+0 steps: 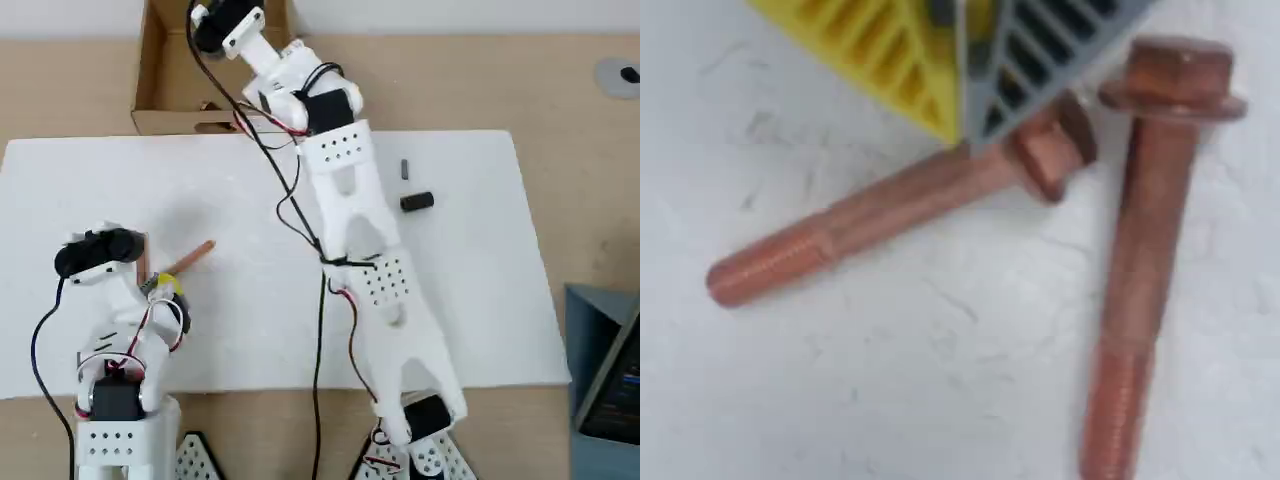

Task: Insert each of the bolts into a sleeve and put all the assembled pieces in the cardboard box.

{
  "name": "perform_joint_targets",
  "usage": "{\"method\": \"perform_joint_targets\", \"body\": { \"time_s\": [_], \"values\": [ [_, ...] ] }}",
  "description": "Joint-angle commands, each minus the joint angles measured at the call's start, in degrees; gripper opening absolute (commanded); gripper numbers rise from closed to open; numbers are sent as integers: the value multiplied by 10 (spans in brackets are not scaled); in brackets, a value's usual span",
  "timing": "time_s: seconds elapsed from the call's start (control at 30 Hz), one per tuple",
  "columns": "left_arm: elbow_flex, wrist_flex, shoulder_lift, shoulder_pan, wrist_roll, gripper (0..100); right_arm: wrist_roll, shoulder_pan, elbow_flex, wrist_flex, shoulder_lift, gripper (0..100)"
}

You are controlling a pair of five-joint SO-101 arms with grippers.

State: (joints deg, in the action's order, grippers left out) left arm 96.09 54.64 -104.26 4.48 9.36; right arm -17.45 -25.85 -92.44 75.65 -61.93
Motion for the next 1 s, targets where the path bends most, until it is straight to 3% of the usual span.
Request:
{"method": "perform_joint_targets", "body": {
  "time_s": [0.0, 0.4, 0.73, 0.97],
  "values": [
    [2, -4, -5, 5, 0, 2, -1, 11, -31, 53, 88, 146],
    [2, -4, -5, 5, 0, 2, 0, 35, -31, 262, 197, 146],
    [2, -4, -5, 5, 0, 2, 40, 45, -25, 269, 259, 145],
    [2, -4, -5, 5, 0, 2, 40, 45, 90, 269, 330, 145]
  ]
}}
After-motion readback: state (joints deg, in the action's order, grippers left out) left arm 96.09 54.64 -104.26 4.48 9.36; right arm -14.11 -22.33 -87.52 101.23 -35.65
